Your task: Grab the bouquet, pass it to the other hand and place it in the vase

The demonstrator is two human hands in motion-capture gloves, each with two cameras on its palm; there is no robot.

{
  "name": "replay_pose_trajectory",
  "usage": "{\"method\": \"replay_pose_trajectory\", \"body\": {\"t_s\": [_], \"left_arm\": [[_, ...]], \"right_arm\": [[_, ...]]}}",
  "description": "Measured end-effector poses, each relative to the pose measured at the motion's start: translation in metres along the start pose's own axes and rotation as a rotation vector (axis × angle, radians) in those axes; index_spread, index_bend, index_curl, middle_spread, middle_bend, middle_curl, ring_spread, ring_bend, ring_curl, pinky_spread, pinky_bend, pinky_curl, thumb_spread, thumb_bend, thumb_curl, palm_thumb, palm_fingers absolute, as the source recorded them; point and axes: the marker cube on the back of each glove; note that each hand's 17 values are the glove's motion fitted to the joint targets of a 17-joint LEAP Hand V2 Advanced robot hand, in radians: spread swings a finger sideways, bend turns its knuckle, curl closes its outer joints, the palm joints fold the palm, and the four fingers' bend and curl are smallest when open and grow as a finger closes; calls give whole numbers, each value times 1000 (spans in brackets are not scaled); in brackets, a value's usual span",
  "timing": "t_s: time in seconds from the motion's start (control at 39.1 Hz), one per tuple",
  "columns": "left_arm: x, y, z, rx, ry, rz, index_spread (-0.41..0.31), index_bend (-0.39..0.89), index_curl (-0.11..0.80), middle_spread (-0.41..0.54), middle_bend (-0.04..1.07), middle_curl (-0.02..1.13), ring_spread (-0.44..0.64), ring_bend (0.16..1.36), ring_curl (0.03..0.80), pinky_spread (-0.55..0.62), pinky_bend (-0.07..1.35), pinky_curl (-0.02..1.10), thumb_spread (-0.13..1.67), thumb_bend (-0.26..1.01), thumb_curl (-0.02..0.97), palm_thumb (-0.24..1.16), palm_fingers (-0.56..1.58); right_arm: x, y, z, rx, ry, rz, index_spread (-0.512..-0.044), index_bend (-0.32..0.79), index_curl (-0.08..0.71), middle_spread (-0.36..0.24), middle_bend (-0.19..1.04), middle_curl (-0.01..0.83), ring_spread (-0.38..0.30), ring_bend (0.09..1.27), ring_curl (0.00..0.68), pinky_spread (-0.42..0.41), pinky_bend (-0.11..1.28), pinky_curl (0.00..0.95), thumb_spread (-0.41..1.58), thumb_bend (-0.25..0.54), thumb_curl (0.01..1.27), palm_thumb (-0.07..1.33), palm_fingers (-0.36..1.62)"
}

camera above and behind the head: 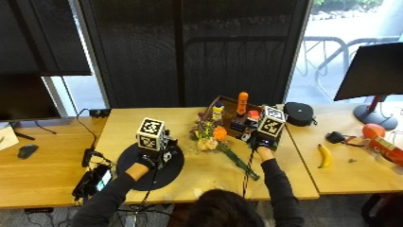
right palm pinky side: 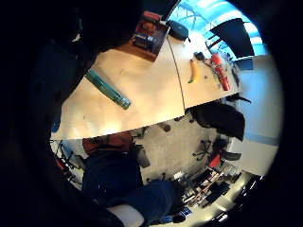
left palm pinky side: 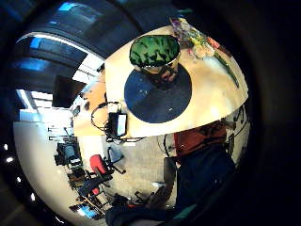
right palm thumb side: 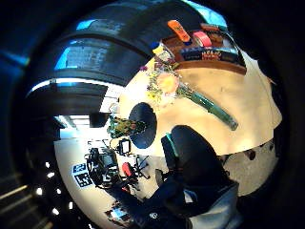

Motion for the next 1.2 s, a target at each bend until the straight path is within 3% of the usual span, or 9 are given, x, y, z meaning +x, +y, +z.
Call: {"method": "replay_pose_trajectory", "body": {"t_s": [0.18,0.28,0.33,0.61,0.77,0.87,0.97,1.05,1.2], "left_arm": [[-2,1,2,40,-68,-20,7,126,248,215,187,318,276,586,275,366,412,317,1066,-18,261,82,135],[-2,1,6,33,-67,-15,9,129,249,218,189,323,279,591,278,367,417,321,1074,-16,266,95,131],[-3,2,8,24,-73,-16,10,131,249,219,189,325,280,593,279,368,419,322,1076,-15,269,102,129],[-6,0,14,-34,-90,-32,11,129,251,222,192,338,282,602,285,369,427,329,1088,-19,277,122,119],[-7,-5,14,-37,-67,-40,12,130,252,222,196,343,284,601,286,370,429,331,1090,-21,279,124,117],[-8,-12,19,-47,-42,-53,12,132,253,223,192,347,284,602,286,370,431,332,1091,-21,280,124,115],[-6,-15,26,-75,-42,-61,12,134,257,223,193,348,285,600,285,370,430,332,1094,-20,280,127,117],[-4,-17,32,-90,-50,-57,16,136,258,223,192,349,285,599,285,370,428,332,1098,-17,282,138,118],[3,-13,35,-96,-30,-45,18,135,260,223,191,351,285,599,285,363,428,333,1101,-20,282,141,118]], "right_arm": [[30,-34,64,-102,5,135,-213,85,248,-48,197,353,-69,493,324,142,505,345,1094,66,330,622,615],[43,-39,112,-319,-4,222,-196,71,233,-56,192,362,-91,518,342,139,531,356,1076,63,356,674,585],[50,-43,135,-359,2,240,-190,66,226,-57,200,370,-102,525,347,134,539,359,1069,56,366,690,577],[43,-24,183,-275,26,195,-183,92,209,-63,202,398,-133,536,367,127,569,368,1044,-2,400,731,555],[37,-19,204,-249,50,292,-177,82,201,-69,220,414,-139,551,375,126,561,365,1049,-13,414,750,568],[28,-17,215,-209,110,289,-176,69,191,-83,318,444,-149,534,378,148,510,355,1075,14,431,819,556],[26,-20,221,-127,102,320,-222,187,229,-103,320,449,-173,486,368,155,460,339,1123,51,440,902,624],[27,-23,226,-48,44,354,-233,309,273,-130,346,462,-197,487,366,79,347,304,1161,91,452,976,822],[28,-22,236,-14,-51,367,-242,329,331,-161,371,497,-220,550,405,-72,287,316,1196,125,460,1059,1048]]}}
